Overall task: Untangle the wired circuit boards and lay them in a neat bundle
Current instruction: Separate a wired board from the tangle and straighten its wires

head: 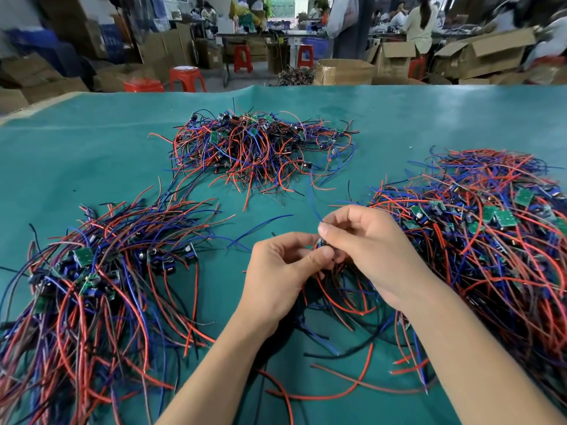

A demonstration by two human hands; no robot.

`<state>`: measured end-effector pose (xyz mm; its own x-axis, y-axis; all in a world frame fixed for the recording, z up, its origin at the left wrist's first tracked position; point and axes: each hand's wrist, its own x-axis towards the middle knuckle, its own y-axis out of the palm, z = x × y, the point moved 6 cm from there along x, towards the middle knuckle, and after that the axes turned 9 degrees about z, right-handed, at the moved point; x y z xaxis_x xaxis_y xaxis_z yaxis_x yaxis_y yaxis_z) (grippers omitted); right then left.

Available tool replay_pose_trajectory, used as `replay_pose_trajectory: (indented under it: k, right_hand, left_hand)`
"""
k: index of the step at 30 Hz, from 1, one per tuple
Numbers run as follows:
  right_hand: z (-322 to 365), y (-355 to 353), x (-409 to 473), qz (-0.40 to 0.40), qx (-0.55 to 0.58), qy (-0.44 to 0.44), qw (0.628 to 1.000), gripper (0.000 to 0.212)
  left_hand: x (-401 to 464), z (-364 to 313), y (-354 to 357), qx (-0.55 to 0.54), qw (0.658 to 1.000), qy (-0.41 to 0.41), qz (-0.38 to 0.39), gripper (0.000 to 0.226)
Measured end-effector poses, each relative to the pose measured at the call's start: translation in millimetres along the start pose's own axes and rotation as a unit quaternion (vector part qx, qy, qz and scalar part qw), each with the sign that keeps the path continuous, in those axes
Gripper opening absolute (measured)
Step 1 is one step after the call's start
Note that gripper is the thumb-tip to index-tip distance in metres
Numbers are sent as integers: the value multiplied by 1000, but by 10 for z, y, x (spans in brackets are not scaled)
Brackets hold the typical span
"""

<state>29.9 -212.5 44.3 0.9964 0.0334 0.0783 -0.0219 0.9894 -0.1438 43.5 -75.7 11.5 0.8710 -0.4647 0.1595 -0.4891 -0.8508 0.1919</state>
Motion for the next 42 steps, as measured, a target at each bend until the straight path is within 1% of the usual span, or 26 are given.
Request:
replay_pose_trajectory:
  k: [2, 5, 8, 9, 11, 14, 17, 18, 19, 20, 21, 23, 24, 25, 26, 27, 28, 30, 34, 38, 42]
  right_hand:
    - [14, -52, 7, -29, -11, -7, 999, 8]
    - [76, -136, -7, -96, -88, -44, 991, 14]
    - [188, -204, -32, -161, -201, -101, 961, 15]
    - [221, -250, -45, -186, -219, -118, 950, 15]
    - [252, -382, -71, -237, -201, -136, 941, 12]
    - [269, -643, -138, -326, -128, -151, 924, 11]
    - [306, -923, -290, -445, -83, -173, 875, 8]
    - [303, -971, -325, -469, -79, -167, 864, 11]
    - [291, -967, -338, -476, -71, -155, 863, 19]
    - [272, -901, -315, -456, -60, -138, 877, 27]
    - [249, -772, -249, -404, -53, -112, 906, 32]
    - [171, -368, -99, -239, -90, -37, 966, 40]
    - [128, -167, -58, -156, -125, -6, 980, 42]
    - [110, -8, -43, -95, -156, 7, 983, 39]
    - [108, 74, -32, -63, -171, -4, 983, 29]
    - [125, 96, -27, -54, -168, -27, 984, 16]
    - [144, 71, -35, -56, -154, -45, 985, 6]
    - [183, -11, -62, -86, -134, -62, 985, 10]
    - [267, -178, -106, -188, -139, -99, 967, 14]
    - [452, -434, -211, -291, -126, -163, 934, 17]
    - [648, -669, -384, -376, -84, -207, 899, 15]
  left_hand:
    - [-2, 8, 2, -5, 1000, -11, -3, 16]
    - [-4, 0, 18, -31, 999, -26, -1, 7]
    - [-7, -29, 18, -13, 1000, -27, 1, 11]
    - [-6, -33, 22, -4, 1000, -27, 3, 12]
    - [-8, -25, 39, 1, 1000, -30, 9, 14]
    - [-10, -9, 47, 1, 999, -38, 3, 12]
    - [-12, -11, 21, -1, 999, -35, -21, 12]
    - [-15, -16, 6, -2, 999, -32, -32, 12]
    - [-15, -18, -7, -3, 999, -29, -43, 13]
    - [-17, -21, -23, -5, 998, -26, -53, 14]
    - [-18, -25, -38, -7, 998, -22, -63, 15]
    - [-22, -36, -59, -7, 997, -16, -73, 15]
    - [-23, -45, -66, -4, 997, -11, -75, 15]
    - [-24, -55, -71, 0, 997, -5, -74, 15]
    - [-24, -67, -71, 4, 998, -1, -70, 16]
    - [-22, -74, -63, 8, 998, 1, -65, 16]
    - [-25, -80, -48, 8, 998, 2, -59, 17]
    - [-27, -89, -12, 8, 999, 3, -45, 15]
    - [-25, -94, 30, 32, 999, 4, -15, 18]
    - [-26, -123, 71, 52, 999, 14, 2, 18]
    - [-26, -78, 76, 85, 996, 9, 10, 20]
